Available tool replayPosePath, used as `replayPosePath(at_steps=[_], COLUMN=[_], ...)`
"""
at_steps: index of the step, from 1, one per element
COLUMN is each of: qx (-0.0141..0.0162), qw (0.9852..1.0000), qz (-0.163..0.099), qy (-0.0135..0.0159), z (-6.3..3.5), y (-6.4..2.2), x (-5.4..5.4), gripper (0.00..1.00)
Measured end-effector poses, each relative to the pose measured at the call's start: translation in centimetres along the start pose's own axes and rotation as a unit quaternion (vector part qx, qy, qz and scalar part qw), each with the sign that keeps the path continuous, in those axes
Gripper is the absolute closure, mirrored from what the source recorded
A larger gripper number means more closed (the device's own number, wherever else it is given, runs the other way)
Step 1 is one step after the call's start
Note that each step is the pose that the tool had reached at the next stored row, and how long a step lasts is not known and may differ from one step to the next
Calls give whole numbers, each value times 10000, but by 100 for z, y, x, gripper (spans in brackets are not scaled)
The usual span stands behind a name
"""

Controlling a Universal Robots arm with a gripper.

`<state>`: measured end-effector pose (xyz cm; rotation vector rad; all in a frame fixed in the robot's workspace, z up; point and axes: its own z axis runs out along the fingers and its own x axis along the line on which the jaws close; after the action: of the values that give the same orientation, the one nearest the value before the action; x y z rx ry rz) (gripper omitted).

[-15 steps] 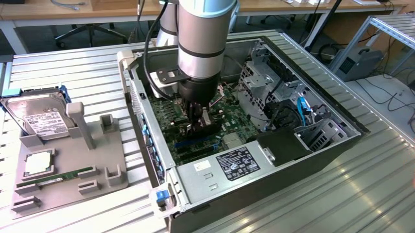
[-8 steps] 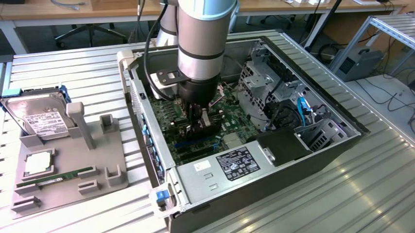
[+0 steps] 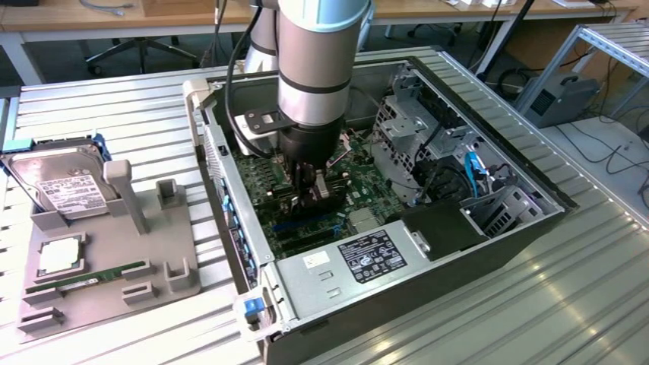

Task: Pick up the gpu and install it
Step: 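Insert the gpu into the slot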

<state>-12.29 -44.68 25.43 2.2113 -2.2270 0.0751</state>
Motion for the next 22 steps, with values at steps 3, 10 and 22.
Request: replayPosePath(at_steps=[3, 10, 22], qx=[0, 0, 1], qw=[10000, 10000, 10000], qz=[0, 0, -1], qy=[-1, 0, 48], z=[0, -1, -249], y=[0, 0, -8], x=[0, 0, -54], gripper=[73, 60, 60])
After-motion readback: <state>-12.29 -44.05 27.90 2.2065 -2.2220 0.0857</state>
